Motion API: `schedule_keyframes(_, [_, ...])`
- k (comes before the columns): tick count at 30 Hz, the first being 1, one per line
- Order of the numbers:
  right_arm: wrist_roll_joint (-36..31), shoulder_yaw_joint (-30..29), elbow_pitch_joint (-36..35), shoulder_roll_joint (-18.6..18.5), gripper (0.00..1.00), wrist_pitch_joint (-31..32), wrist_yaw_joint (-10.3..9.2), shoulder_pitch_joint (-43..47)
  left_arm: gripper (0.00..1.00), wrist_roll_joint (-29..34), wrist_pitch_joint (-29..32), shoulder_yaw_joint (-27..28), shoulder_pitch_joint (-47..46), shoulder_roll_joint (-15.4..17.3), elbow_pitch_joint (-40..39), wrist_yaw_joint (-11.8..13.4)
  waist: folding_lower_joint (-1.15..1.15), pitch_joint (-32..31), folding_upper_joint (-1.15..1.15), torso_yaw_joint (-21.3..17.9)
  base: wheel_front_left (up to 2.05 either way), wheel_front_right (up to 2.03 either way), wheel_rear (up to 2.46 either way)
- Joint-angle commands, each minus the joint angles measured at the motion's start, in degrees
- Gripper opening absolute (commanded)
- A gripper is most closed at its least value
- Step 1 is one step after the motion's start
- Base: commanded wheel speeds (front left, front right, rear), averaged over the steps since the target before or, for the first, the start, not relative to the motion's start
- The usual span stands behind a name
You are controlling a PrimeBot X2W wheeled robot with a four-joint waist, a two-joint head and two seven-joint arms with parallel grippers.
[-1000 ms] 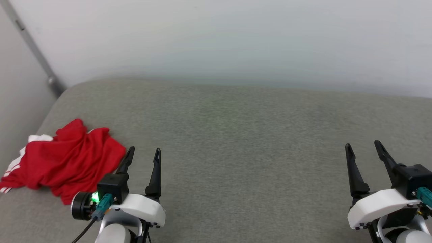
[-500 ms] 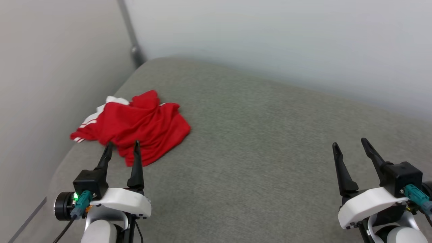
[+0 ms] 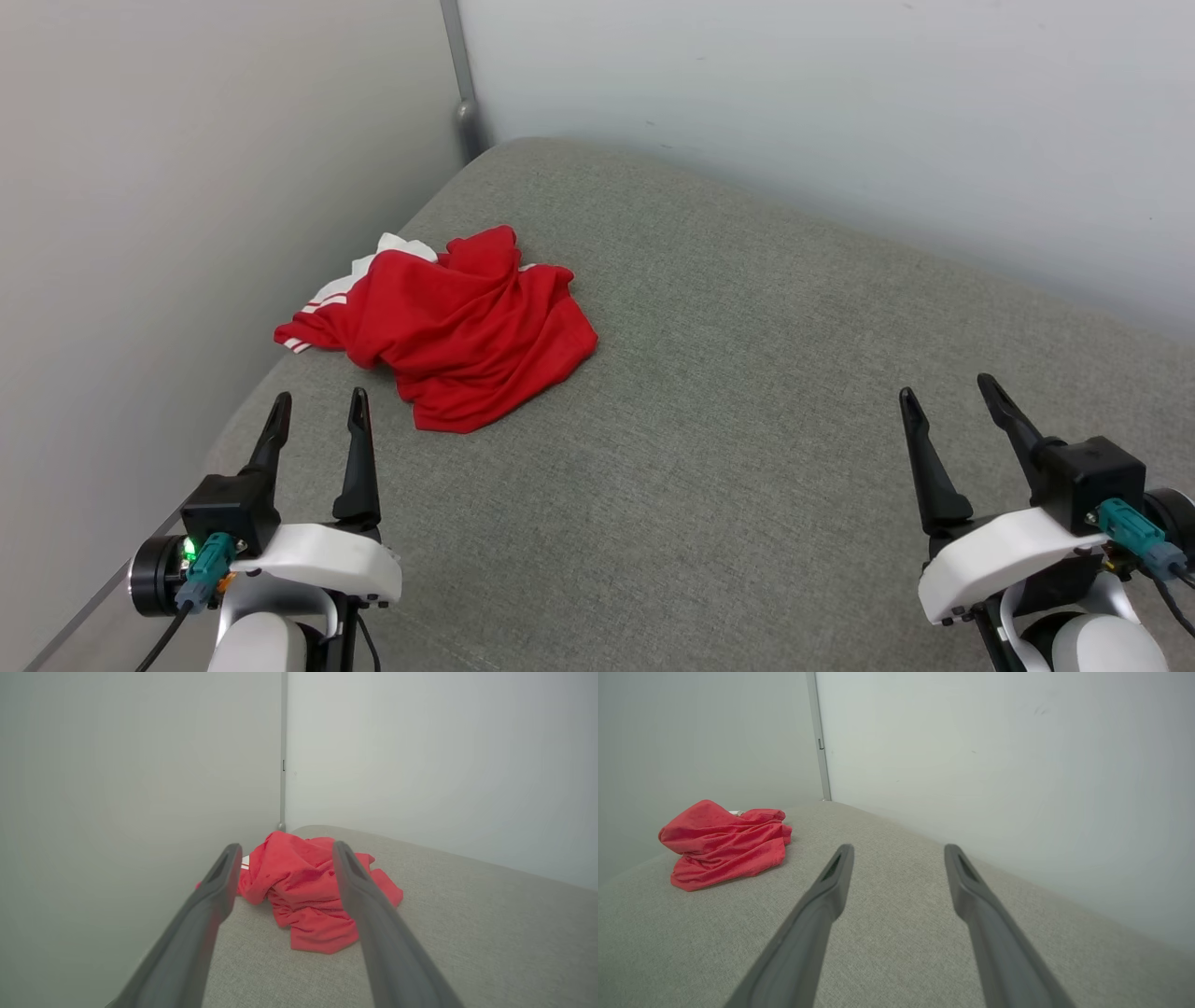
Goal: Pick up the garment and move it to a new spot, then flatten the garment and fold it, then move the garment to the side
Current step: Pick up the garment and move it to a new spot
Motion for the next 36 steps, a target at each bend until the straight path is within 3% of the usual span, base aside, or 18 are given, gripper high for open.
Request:
schedule_keyframes(1, [0.03,-0.06,0.47,0.1,1.0,-0.39,-0.02,-0.98,1.0,0.75,-0.15,0.36,0.22,0.14,0.08,-0.16,0.0,0.02,0.0,-0.03,0.0,0.0,0.0])
schedule_keyframes(8, [-0.18,-0.84,0.08,0.1,1.0,-0.31,-0.02,-0.4,1.0,1.69,-0.14,0.24,-4.34,1.99,3.64,-0.59,0.0,0.43,0.0,-1.11,0.0,0.0,0.0])
schedule_keyframes(14, [-2.01,0.0,-2.48,0.08,1.0,1.27,-0.02,-2.9,1.0,-0.85,5.45,1.68,-15.88,6.32,7.94,-1.68,0.0,5.96,0.0,-6.51,0.0,0.0,0.0])
schedule_keyframes(20, [-3.27,0.72,-3.74,-0.23,1.0,2.18,-0.02,-7.02,1.0,-7.22,17.76,4.59,-27.91,12.99,13.04,-2.98,0.0,13.06,0.0,-13.92,0.0,0.0,0.0])
schedule_keyframes(24, [-3.49,1.08,-4.22,-0.93,1.0,2.12,-0.02,-10.0,1.0,-11.55,30.54,4.51,-32.55,17.69,16.2,-3.35,0.0,17.66,0.0,-18.58,0.0,0.0,0.0])
schedule_keyframes(31, [-3.32,0.97,-4.62,-1.35,1.0,1.8,-0.02,-13.06,1.0,-20.41,51.19,3.86,-33.68,24.55,21.79,-3.48,0.0,24.75,0.0,-23.78,0.0,0.0,0.0])
schedule_keyframes(36, [-3.05,0.52,-4.19,-1.08,1.0,1.09,-0.02,-13.64,1.0,-24.37,60.61,3.96,-31.66,26.42,25.62,-3.49,0.0,27.11,0.0,-25.08,0.0,0.0,0.0])
